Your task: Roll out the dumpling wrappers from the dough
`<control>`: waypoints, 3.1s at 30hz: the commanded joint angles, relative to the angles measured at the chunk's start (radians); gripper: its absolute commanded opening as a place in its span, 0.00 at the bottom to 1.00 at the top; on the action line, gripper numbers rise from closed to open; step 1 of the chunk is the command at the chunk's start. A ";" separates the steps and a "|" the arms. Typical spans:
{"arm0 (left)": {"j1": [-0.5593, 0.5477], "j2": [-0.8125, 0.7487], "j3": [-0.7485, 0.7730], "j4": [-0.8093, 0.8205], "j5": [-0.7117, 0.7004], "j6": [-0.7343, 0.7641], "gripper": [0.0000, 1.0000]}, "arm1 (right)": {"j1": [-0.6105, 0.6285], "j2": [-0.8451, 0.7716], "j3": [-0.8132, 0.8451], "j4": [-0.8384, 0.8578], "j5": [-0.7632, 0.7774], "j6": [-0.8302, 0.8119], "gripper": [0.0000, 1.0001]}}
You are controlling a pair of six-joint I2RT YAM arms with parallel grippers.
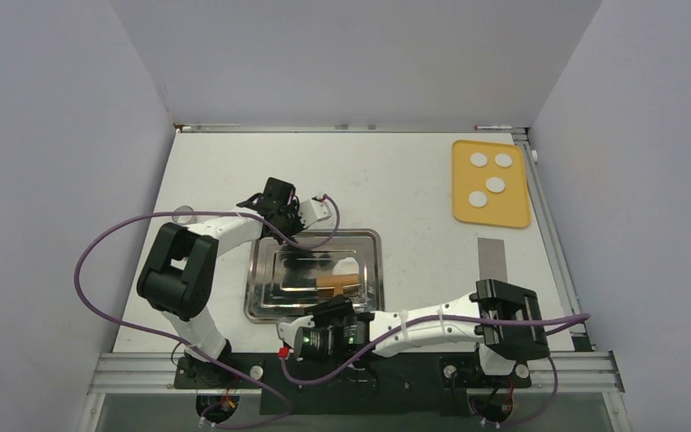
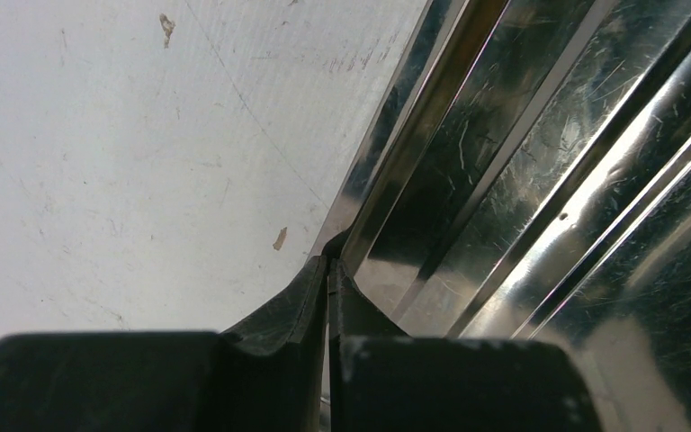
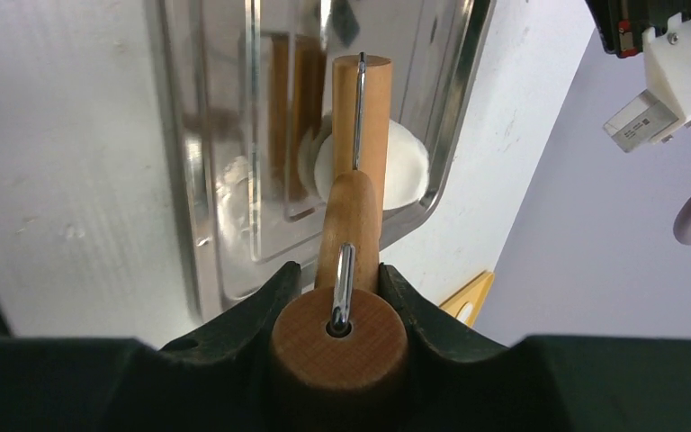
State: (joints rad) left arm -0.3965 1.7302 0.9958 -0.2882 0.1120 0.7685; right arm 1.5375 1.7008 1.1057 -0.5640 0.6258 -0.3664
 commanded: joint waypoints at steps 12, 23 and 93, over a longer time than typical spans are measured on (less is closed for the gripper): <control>0.007 0.030 -0.030 -0.136 0.008 -0.007 0.00 | -0.051 0.004 -0.001 -0.086 -0.113 0.011 0.08; 0.017 0.001 -0.035 -0.152 0.002 0.124 0.00 | -0.110 -0.260 0.064 0.039 -0.070 -0.117 0.08; -0.115 0.210 0.101 -0.148 0.017 0.302 0.00 | -0.166 -0.044 -0.144 0.079 -0.242 -0.066 0.08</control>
State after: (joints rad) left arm -0.5026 1.8664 1.1492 -0.3386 0.0574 1.0782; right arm 1.2961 1.6398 1.0191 -0.3477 0.4957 -0.5354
